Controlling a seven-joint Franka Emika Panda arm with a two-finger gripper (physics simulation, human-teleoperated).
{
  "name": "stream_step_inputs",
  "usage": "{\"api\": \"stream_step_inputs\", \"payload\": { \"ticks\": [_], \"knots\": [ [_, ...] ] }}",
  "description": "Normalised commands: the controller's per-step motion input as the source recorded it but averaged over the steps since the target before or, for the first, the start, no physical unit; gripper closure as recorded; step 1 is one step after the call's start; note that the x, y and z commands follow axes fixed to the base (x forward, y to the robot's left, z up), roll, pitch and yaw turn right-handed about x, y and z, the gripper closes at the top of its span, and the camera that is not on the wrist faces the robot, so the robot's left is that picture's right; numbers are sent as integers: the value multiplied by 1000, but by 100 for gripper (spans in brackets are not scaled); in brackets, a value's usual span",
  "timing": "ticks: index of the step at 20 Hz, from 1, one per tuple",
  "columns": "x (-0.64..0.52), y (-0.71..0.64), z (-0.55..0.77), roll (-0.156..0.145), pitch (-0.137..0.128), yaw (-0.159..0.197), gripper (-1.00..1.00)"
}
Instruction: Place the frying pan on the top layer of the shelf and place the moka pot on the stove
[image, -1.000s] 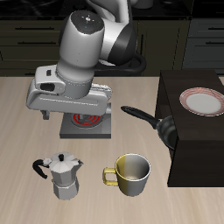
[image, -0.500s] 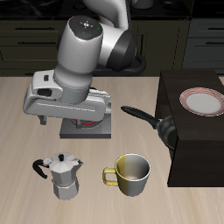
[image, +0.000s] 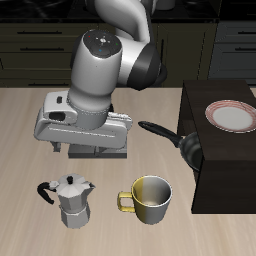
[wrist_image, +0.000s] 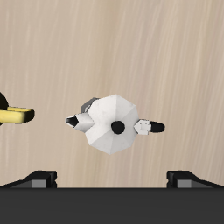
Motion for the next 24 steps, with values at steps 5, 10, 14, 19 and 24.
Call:
{"api": "stream_step_inputs", "payload": {
  "ticks": [5, 10, 14, 19, 24],
  "knots": [
    [24, -89, -220, -1, -6, -47, -100],
    [-12, 18, -158, 27, -17, -11, -100],
    [-71, -109, -156, 24, -38, -4, -100],
    [-33, -97, -102, 8, -3, -10, -100],
    [-123, -131, -173, 52, -17, 20, -100]
  ]
}}
